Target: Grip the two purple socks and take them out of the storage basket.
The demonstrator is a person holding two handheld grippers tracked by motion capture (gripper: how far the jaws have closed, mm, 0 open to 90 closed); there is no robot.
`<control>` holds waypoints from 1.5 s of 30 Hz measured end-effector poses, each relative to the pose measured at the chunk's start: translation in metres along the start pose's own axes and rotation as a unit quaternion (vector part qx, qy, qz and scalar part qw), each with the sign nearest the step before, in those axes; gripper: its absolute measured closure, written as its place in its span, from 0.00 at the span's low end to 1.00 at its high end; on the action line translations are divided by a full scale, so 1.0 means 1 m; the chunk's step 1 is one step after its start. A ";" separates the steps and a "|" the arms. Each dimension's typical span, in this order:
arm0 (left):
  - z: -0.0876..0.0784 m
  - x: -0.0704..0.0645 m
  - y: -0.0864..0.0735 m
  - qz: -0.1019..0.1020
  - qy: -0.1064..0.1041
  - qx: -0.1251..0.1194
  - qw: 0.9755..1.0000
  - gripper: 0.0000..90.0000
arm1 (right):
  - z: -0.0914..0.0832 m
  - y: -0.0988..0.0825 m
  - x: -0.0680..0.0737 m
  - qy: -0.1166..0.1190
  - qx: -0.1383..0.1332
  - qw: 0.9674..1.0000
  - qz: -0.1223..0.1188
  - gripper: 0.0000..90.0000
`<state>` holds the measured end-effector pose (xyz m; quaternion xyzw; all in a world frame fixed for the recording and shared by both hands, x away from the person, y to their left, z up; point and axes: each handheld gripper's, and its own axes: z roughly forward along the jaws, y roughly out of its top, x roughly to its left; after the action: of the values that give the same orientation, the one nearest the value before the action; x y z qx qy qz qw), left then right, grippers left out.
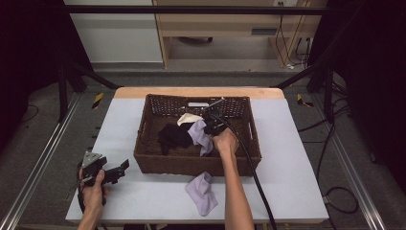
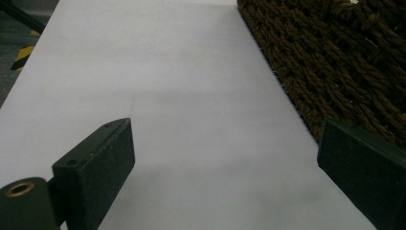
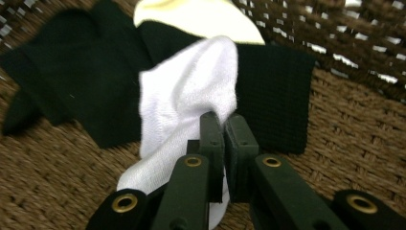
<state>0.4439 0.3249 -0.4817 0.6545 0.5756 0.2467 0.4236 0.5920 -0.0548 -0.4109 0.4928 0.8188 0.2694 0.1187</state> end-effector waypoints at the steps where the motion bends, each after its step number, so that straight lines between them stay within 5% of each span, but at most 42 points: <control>1: 0.000 0.000 0.000 0.000 0.000 0.000 1.000 0.06 | -0.002 0.000 0.000 0.002 -0.008 1.000 0.000 0.97; 10: 0.000 0.000 0.000 0.000 0.000 0.000 1.000 0.06 | -0.022 0.002 0.001 0.021 -0.068 0.997 -0.004 0.97; 19: 0.000 0.000 0.000 0.002 0.001 0.000 1.000 0.06 | -0.055 0.002 0.001 0.029 -0.130 0.991 -0.019 0.97; 33: 0.000 0.000 0.000 0.002 0.001 -0.001 1.000 0.06 | -0.103 -0.004 0.013 0.058 -0.219 0.972 -0.054 0.98; 45: 0.000 -0.001 0.000 0.002 0.000 0.000 1.000 0.06 | -0.147 -0.023 0.018 0.097 -0.300 0.947 -0.067 0.98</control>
<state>0.4439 0.3243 -0.4816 0.6557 0.5743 0.2477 0.4230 0.4990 -0.0948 -0.3011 0.3498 0.7390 0.5404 0.1989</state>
